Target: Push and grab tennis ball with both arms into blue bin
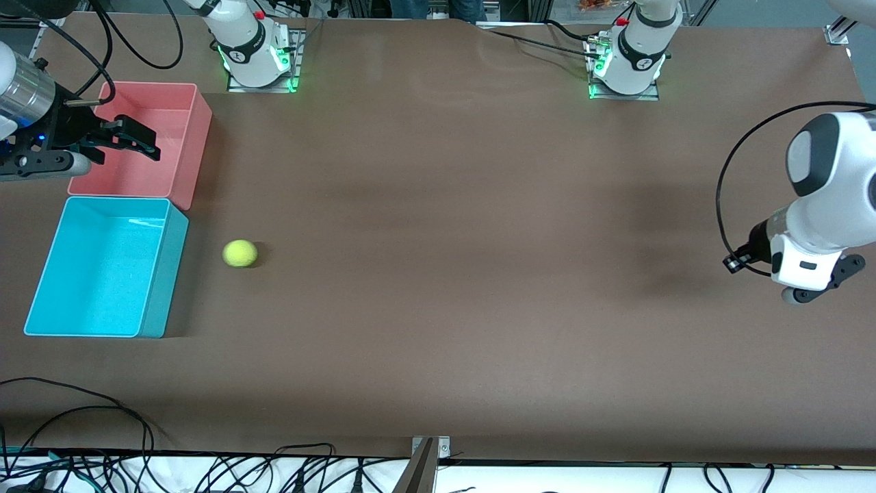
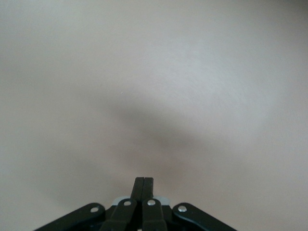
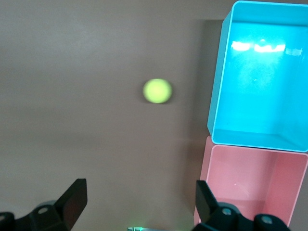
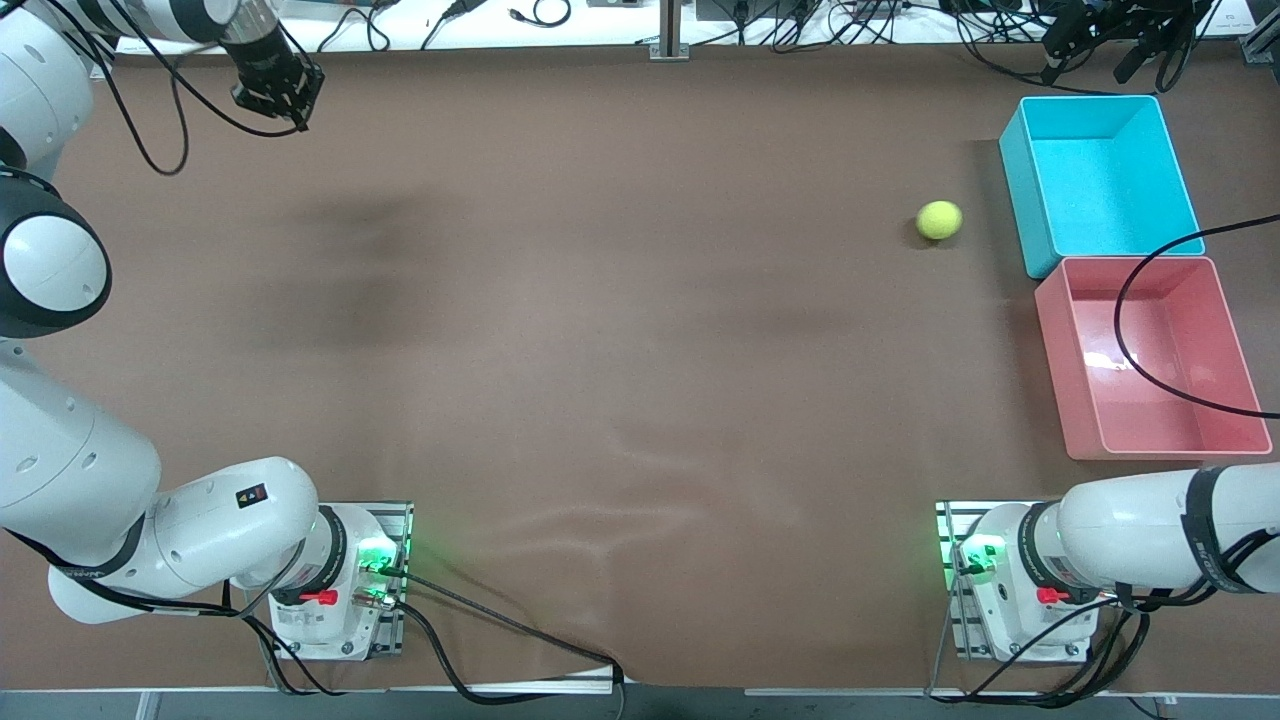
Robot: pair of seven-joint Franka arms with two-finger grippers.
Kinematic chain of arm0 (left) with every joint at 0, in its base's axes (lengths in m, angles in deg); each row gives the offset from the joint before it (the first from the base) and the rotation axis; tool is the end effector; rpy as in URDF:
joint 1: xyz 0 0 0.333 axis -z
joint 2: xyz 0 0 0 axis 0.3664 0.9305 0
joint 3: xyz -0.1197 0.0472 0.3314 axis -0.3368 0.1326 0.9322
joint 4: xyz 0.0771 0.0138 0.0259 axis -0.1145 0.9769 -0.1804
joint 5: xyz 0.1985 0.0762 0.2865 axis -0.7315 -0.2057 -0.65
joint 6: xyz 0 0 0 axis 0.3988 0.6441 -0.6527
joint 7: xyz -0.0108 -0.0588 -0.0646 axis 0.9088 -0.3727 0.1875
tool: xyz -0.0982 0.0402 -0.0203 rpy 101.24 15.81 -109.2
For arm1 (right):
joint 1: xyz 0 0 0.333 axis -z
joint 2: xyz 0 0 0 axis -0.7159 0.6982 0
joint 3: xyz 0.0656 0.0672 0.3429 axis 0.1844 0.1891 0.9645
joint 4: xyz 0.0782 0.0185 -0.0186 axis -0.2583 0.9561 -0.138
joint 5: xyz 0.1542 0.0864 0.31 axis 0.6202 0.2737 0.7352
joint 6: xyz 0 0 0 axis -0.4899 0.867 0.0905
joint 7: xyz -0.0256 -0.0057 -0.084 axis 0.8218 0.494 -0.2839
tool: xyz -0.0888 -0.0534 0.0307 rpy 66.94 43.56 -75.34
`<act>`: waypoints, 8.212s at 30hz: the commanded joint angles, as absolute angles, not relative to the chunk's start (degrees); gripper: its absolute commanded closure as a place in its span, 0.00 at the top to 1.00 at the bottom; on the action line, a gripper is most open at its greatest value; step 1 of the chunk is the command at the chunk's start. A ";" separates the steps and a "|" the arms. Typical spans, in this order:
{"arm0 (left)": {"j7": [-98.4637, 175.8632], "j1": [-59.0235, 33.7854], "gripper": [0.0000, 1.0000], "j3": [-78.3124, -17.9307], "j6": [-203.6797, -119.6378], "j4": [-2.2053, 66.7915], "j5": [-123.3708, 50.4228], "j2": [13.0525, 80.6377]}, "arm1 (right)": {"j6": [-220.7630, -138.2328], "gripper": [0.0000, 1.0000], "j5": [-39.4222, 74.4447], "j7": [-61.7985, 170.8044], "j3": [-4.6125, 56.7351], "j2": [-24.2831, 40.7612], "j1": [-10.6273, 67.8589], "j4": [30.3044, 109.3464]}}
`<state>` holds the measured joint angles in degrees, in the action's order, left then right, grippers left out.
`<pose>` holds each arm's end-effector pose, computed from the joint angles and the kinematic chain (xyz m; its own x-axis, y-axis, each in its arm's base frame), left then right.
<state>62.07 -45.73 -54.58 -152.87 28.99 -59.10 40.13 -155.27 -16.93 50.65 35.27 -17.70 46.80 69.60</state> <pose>0.6134 0.0442 0.4674 0.9021 0.4298 -0.0383 0.4231 -0.8985 -0.1171 0.4991 0.0287 0.6212 0.9941 0.0659 -0.0867 0.0624 -0.9972 -0.0424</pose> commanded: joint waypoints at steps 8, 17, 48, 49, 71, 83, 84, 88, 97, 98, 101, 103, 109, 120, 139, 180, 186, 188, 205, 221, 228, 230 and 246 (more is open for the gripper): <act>51.23 -45.93 1.00 -55.20 -147.50 21.00 -58.03 39.77 | -154.76 1.00 -21.18 50.52 35.29 -16.72 45.10 68.27; 51.06 -45.05 1.00 -56.77 -145.40 14.50 -58.03 39.77 | -155.63 1.00 -21.18 50.44 35.11 -13.12 45.27 69.42; 39.72 -46.98 1.00 -56.69 -135.37 8.78 -51.88 35.29 | -210.47 1.00 -26.54 44.64 32.13 -2.49 45.89 99.74; 39.72 -47.59 1.00 -56.78 -135.29 8.96 -51.88 35.11 | -211.70 1.00 -26.72 44.64 32.04 -1.61 45.89 99.74; 39.37 -26.43 1.00 -31.04 -135.37 12.99 -42.83 28.61 | -231.13 1.00 -29.27 45.08 29.75 10.44 45.80 99.91; 39.46 -15.52 1.00 -21.89 -135.46 17.13 -42.48 25.79 | -231.75 0.56 -29.35 45.60 29.84 10.26 45.80 99.91; 39.46 -16.04 1.00 -22.23 -135.55 17.04 -42.39 25.97 | -231.75 0.51 -29.35 45.95 29.84 10.00 45.80 99.91; 39.46 -16.13 1.00 -22.24 -135.55 16.96 -41.69 26.15 | -231.75 0.44 -29.35 45.87 29.84 9.21 45.80 99.91; 39.46 -16.39 1.00 -21.80 -135.64 16.60 -41.86 26.23 | -225.79 0.42 -29.35 46.22 30.10 6.05 45.36 97.55; 39.46 -16.40 1.00 -21.71 -135.64 16.60 -41.86 26.23 | -224.12 0.42 -29.35 46.22 30.10 5.96 45.36 96.76; 39.46 -16.75 1.00 -21.80 -135.64 16.08 -41.69 26.32 | -218.32 0.42 -29.27 46.31 30.28 5.25 45.36 93.77; 39.37 -16.75 1.00 -21.80 -135.64 15.99 -41.69 26.41 | -213.49 0.42 -29.27 46.31 30.37 5.25 45.36 91.23; 39.46 -16.57 1.00 -21.89 -135.90 14.50 -41.60 27.55 | -197.15 0.42 -28.92 46.13 31.60 5.34 45.36 81.82; 39.46 -16.75 1.00 -21.89 -135.99 14.23 -41.69 27.99 | -176.04 0.42 -28.39 49.81 32.57 5.34 45.54 69.78; 39.46 -16.66 1.00 -22.15 -135.99 14.23 -41.86 27.90 | -175.85 0.42 -24.44 76.80 29.23 9.47 57.31 69.50; 39.46 -16.84 1.00 -21.89 -135.99 14.23 -42.04 27.82 | -179.54 1.00 -16.26 89.46 29.75 15.28 64.79 76.19; 39.46 -16.84 1.00 -21.80 -135.99 14.23 -42.21 27.90 | -178.84 1.00 -16.52 89.11 30.10 13.43 64.26 73.99; 39.46 -16.84 1.00 -21.80 -135.99 14.23 -42.21 27.90 | -176.57 1.00 -16.52 88.59 30.28 12.20 63.65 73.20; 39.37 -16.75 1.00 -22.15 -135.81 14.32 -42.48 27.82 | -149.15 1.00 -19.15 80.42 30.54 9.74 58.82 54.57; 31.28 -15.69 1.00 -22.94 -135.73 14.67 -42.74 28.34 | -145.26 1.00 -25.93 62.92 30.46 2.71 45.89 51.93; 27.51 -15.60 1.00 -23.81 -135.37 14.85 -47.21 28.25 | -146.05 1.00 -25.31 62.66 31.86 -2.30 44.57 53.42; 26.36 -15.69 1.00 -25.31 -135.37 14.85 -49.06 28.25 | -145.97 1.00 -25.31 61.43 32.47 -2.48 44.48 53.68; 26.62 -16.48 1.00 -25.40 -132.65 15.28 -48.37 27.90 | -155.28 1.00 -21.98 52.99 28.10 -17.86 42.82 72.85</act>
